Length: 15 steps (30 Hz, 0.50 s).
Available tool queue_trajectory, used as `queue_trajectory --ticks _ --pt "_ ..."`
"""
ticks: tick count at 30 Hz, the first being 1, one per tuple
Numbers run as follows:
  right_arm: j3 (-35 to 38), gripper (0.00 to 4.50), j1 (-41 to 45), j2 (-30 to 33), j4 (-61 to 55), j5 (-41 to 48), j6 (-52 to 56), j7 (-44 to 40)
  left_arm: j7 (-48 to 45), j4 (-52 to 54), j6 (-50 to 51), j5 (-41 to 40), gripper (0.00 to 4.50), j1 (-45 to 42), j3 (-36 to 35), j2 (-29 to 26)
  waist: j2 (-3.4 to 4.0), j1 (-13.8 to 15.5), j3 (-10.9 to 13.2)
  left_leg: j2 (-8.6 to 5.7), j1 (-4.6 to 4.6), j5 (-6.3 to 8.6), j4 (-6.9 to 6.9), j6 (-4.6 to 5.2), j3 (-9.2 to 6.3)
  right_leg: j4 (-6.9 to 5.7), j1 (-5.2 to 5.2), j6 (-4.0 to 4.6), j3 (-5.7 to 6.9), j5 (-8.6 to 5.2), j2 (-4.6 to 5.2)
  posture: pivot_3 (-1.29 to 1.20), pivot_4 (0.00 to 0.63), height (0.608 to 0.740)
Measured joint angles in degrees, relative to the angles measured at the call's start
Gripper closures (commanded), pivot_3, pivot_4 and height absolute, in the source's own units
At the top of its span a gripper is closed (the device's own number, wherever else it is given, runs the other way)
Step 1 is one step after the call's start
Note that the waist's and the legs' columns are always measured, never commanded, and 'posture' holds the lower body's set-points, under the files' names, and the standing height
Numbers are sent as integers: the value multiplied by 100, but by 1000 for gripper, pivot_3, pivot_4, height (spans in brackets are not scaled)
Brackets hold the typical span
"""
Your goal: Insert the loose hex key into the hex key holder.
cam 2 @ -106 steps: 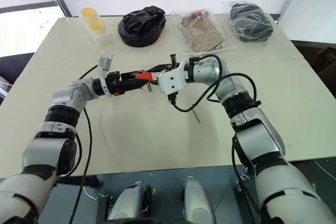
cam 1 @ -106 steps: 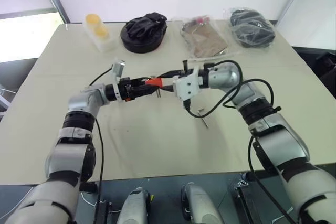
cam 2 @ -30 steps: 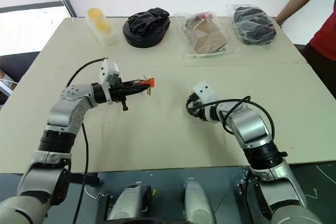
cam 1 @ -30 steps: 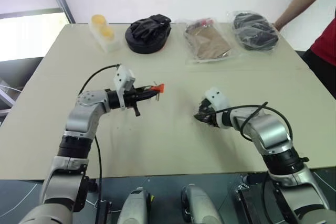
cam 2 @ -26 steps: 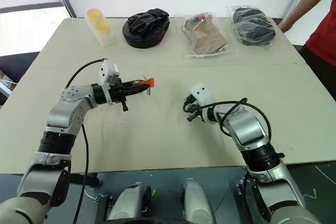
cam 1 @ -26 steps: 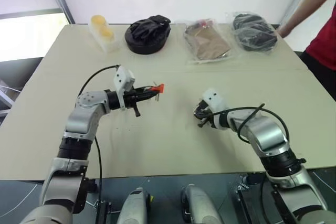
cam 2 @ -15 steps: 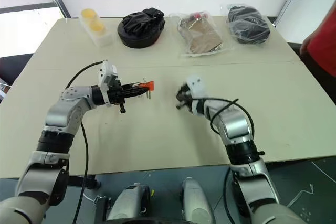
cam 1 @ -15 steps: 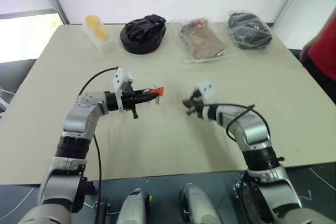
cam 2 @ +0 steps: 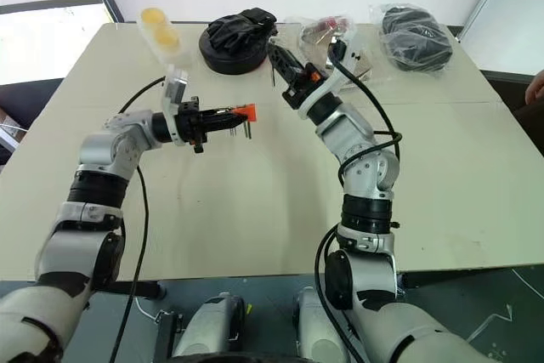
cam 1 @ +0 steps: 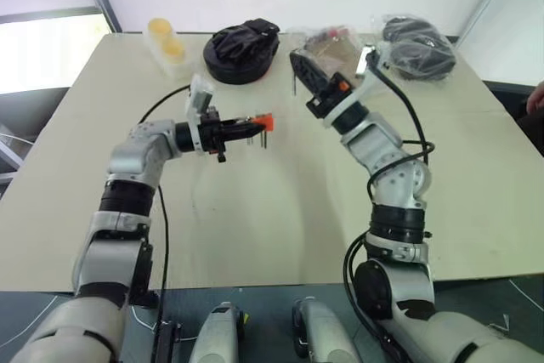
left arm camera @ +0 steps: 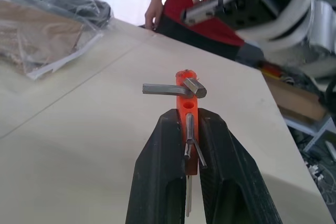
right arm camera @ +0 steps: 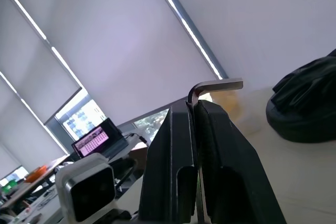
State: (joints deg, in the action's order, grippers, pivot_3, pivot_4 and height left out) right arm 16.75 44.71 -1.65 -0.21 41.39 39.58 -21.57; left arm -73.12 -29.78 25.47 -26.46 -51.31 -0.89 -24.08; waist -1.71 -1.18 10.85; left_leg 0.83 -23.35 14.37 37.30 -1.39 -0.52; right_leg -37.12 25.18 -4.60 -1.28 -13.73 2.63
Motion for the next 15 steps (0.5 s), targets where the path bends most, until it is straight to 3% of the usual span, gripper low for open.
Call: queue_trajectory --ticks 15 --pt "-414 4445 -251 -78 -132 220 -7 160 -58 -163 -122 25 4500 -129 3 230 1 0 1 1 -2 0 1 0 1 -7 7 0 -2 0 -4 0 150 740"
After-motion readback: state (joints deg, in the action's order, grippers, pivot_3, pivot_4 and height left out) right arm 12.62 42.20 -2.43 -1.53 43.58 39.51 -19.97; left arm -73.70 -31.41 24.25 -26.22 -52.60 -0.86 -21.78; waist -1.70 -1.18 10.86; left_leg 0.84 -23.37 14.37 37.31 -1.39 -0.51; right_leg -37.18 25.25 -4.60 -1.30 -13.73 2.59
